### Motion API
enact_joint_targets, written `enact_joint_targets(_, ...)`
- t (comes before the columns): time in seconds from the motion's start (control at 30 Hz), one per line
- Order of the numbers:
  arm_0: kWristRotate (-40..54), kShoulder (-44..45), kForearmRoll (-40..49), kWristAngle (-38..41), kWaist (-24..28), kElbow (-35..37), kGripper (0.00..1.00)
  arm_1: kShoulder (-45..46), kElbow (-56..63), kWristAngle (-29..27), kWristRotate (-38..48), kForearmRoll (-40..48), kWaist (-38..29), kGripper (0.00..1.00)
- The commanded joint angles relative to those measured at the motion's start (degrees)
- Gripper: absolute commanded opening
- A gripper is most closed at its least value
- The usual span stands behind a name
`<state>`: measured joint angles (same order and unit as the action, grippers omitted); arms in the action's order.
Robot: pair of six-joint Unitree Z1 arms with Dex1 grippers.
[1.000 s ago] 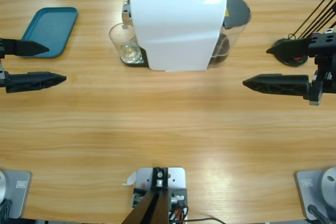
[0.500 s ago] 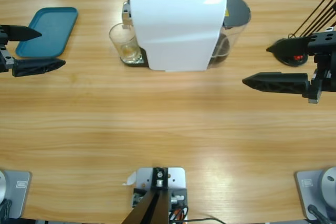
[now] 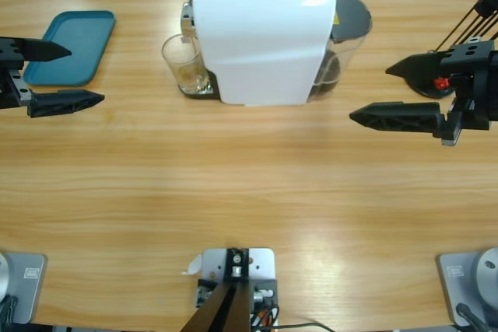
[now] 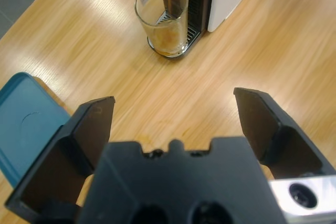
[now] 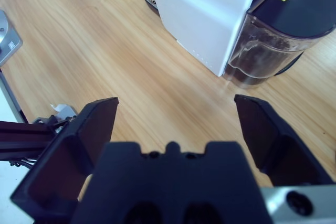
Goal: Pour coffee
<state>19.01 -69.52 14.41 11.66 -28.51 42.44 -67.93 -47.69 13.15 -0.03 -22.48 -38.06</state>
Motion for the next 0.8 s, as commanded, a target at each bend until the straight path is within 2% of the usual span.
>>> enact_joint_targets(0.03, -0.3, -1.1, -0.5, 1.5, -0.1, -0.4, 1.0, 1.0, 1.6, -0.6, -0.6, -0.9, -0.5, 1.0)
enact_joint_targets(0.8, -0.2, -0.6, -0.4, 1.5, -0.6, -0.5, 1.0, 0.6, 1.3, -0.6, -0.6, -1.2, -0.5, 1.0)
